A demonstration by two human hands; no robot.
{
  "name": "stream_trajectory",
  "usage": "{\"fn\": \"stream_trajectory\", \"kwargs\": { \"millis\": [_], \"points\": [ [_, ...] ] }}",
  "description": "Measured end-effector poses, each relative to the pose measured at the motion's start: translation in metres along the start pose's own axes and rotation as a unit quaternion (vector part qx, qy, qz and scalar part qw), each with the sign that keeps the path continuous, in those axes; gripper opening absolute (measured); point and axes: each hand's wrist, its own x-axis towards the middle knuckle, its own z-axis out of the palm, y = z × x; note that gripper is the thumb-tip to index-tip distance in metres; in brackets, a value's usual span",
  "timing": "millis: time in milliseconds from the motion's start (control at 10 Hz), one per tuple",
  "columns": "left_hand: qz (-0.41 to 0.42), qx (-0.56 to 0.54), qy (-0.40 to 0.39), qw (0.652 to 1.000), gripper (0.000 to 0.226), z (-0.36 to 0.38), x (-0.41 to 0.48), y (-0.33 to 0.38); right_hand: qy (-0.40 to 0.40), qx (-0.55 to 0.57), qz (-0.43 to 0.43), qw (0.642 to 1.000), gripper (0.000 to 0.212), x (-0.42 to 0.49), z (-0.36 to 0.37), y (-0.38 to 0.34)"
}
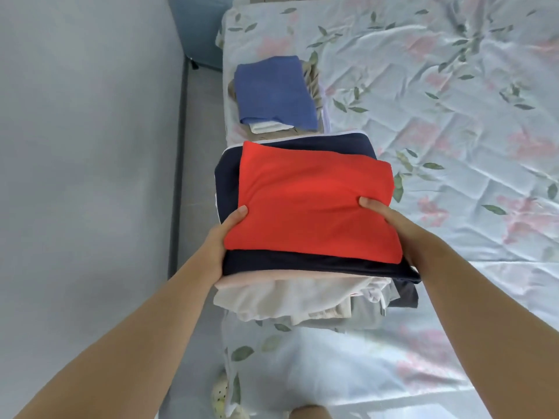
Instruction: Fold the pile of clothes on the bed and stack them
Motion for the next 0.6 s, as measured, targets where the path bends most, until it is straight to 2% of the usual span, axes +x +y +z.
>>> {"fn": "stream_trajectory", "kwargs": {
  "millis": [100, 200, 300, 400, 500, 600],
  "points": [
    [0.003, 0.014, 0.009, 1.0, 0.058, 0.009, 0.05, 0.001, 0.004, -0.02, -0.011, 1.0, 0.056, 0.049, -0.014, -0.012],
    [-0.008, 0.164, 0.049, 0.985, 0.085, 0.015, 0.097, -0.008, 0.03, -0.118, -0.013, 0.992, 0.072, 0.099, -0.013, 0.004],
    [0.019, 0.305, 0.07, 0.95, 0.065, 0.033, 0.124, -0.033, 0.062, -0.207, -0.026, 0.976, 0.089, 0.129, 0.003, 0.038],
    [0.071, 0.337, 0.134, 0.929, 0.051, 0.045, 0.13, -0.051, 0.116, -0.263, -0.036, 0.957, 0.098, 0.134, 0.013, 0.058],
    [0.071, 0.365, 0.13, 0.919, 0.046, 0.039, 0.13, -0.056, 0.118, -0.257, -0.024, 0.959, 0.095, 0.131, 0.012, 0.065],
    [0.081, 0.417, 0.113, 0.898, 0.047, 0.03, 0.114, -0.055, 0.142, -0.258, -0.049, 0.954, 0.082, 0.112, 0.006, 0.06]
  ]
}}
